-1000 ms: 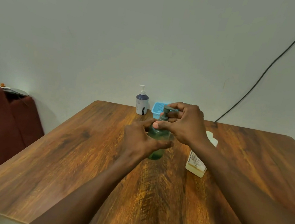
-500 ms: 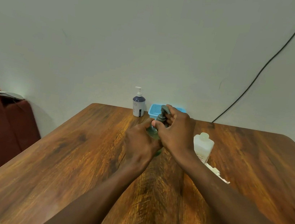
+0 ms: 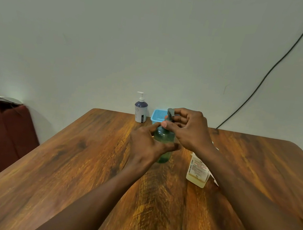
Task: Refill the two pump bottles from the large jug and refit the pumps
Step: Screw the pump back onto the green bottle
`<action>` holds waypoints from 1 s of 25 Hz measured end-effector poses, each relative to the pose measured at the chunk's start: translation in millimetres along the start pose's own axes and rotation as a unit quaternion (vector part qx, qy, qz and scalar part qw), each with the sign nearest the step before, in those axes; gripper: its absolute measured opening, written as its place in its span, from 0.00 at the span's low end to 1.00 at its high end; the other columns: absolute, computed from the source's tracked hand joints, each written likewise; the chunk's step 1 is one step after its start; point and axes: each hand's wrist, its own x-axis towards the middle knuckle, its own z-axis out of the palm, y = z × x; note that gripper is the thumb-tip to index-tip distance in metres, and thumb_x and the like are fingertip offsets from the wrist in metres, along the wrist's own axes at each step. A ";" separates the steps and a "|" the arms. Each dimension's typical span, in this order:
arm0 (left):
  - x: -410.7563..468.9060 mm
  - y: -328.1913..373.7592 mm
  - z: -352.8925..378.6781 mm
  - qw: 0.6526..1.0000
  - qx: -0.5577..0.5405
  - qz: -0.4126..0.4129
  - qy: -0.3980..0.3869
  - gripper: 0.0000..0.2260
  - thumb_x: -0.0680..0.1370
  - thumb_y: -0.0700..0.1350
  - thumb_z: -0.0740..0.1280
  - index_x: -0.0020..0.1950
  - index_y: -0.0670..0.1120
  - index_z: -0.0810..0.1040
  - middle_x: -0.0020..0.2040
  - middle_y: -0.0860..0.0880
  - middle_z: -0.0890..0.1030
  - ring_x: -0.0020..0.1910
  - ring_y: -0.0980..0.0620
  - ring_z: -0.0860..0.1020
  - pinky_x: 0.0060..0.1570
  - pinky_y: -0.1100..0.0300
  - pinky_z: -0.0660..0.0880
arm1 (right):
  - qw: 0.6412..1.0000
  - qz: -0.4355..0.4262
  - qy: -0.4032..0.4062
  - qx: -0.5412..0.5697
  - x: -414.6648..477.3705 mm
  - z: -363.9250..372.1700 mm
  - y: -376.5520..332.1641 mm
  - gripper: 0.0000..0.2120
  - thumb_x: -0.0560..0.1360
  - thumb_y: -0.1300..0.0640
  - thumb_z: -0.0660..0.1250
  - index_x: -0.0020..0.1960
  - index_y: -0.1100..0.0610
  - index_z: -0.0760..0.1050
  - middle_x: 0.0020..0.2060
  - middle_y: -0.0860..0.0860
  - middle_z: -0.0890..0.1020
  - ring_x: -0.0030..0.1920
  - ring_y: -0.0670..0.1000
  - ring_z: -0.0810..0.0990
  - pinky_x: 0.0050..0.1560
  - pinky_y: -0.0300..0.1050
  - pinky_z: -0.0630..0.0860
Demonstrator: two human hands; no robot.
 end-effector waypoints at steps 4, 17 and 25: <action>27.5 6.7 20.6 1.000 -0.006 -0.011 -0.004 0.35 0.62 0.63 0.82 0.65 0.52 0.83 0.53 0.57 0.86 0.47 0.62 0.83 0.49 0.65 0.81 | 0.998 -0.029 0.039 -0.041 31.0 -11.6 7.0 0.22 0.70 0.55 0.81 0.61 0.59 0.82 0.54 0.54 0.87 0.47 0.44 0.85 0.48 0.32 0.81; 195.6 -53.5 158.0 0.995 0.039 -0.045 -0.079 0.28 0.66 0.66 0.78 0.60 0.51 0.83 0.55 0.50 0.87 0.52 0.51 0.84 0.61 0.47 0.78 | 0.991 -0.030 0.069 -0.106 211.9 -17.1 128.2 0.17 0.69 0.57 0.81 0.56 0.59 0.85 0.49 0.54 0.88 0.46 0.48 0.86 0.53 0.42 0.83; 234.8 -107.5 209.2 0.983 0.058 -0.107 -0.140 0.22 0.68 0.56 0.82 0.56 0.45 0.86 0.51 0.46 0.88 0.49 0.48 0.85 0.55 0.51 0.82 | 0.995 0.018 0.042 -0.090 244.6 9.2 212.6 0.19 0.70 0.59 0.81 0.59 0.60 0.84 0.51 0.54 0.88 0.42 0.44 0.84 0.42 0.23 0.75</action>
